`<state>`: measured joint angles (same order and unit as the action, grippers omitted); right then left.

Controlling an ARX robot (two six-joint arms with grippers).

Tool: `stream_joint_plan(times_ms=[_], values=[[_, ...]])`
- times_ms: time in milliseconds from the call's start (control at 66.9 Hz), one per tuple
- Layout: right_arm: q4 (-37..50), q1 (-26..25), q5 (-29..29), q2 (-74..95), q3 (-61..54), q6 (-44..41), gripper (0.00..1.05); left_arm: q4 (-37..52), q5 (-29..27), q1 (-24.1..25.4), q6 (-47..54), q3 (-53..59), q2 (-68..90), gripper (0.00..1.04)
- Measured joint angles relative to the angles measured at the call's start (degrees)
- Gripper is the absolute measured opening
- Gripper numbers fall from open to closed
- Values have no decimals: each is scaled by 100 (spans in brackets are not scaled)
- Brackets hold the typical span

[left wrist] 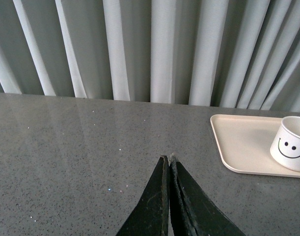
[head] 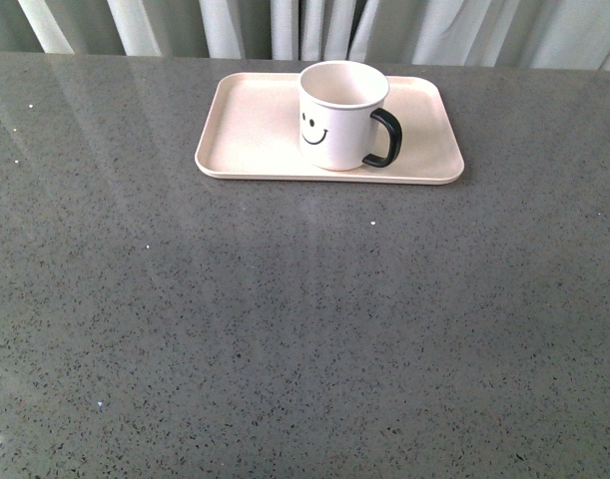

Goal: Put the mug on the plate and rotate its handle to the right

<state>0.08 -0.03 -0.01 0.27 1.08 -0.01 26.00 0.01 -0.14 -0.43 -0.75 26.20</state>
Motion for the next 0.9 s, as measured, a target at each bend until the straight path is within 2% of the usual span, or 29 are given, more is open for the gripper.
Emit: stream_joint_plan(times_ms=[433, 792, 897], values=[[0, 0, 0, 0, 0, 0, 96, -1051, 0, 0, 0, 0, -1078, 1], [0, 0, 0, 0, 0, 0, 96, -1596, 0, 0, 0, 0, -1626, 1], [0, 0, 2, 0, 0, 0, 96, -2494, 0, 0, 2, 0, -2343, 1]])
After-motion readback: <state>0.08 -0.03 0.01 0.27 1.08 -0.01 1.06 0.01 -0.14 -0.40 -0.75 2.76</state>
